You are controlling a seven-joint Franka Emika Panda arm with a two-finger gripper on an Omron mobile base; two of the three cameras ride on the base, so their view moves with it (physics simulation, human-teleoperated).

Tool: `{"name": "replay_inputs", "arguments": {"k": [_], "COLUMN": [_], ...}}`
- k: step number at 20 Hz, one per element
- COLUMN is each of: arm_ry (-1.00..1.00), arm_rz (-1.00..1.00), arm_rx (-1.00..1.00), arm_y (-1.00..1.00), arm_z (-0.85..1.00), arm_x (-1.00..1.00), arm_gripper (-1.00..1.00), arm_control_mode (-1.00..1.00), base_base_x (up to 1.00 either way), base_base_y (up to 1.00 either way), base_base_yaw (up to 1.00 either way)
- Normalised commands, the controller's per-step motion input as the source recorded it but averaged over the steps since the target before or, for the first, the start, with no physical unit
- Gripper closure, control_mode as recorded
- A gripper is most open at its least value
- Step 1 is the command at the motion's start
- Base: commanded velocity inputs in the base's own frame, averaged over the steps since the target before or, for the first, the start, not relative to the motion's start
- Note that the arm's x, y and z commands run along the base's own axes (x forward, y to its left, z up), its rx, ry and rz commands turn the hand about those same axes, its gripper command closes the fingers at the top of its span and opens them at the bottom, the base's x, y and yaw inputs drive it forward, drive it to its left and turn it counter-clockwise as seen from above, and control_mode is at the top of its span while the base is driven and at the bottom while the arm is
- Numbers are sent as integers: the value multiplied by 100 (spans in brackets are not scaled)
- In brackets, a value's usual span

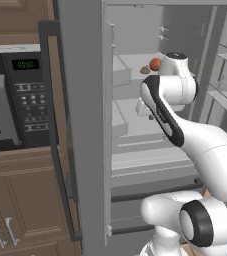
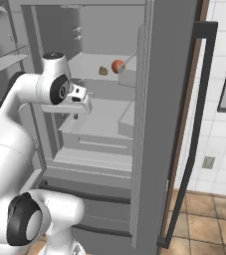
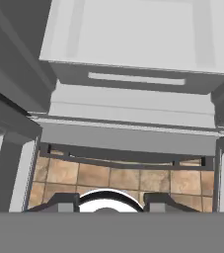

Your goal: Grab the onion and garlic from the fridge, place them in the blender, close the lid, and turn on the blender to create a marinade.

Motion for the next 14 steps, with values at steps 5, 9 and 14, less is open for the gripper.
{"name": "replay_inputs", "arguments": {"k": [5, 9, 14], "arm_ry": [-28, -47, -40], "arm_rz": [-3, -5, -11], "arm_rx": [0, 0, 0], "arm_y": [0, -9, -16], "arm_z": [18, 94, 96], "arm_x": [-5, 0, 11], "arm_gripper": [-100, -100, -100], "arm_control_mode": [-100, -100, -100], "base_base_x": [0, 0, 0], "base_base_y": [0, 0, 0], "base_base_yaw": [0, 0, 0]}}
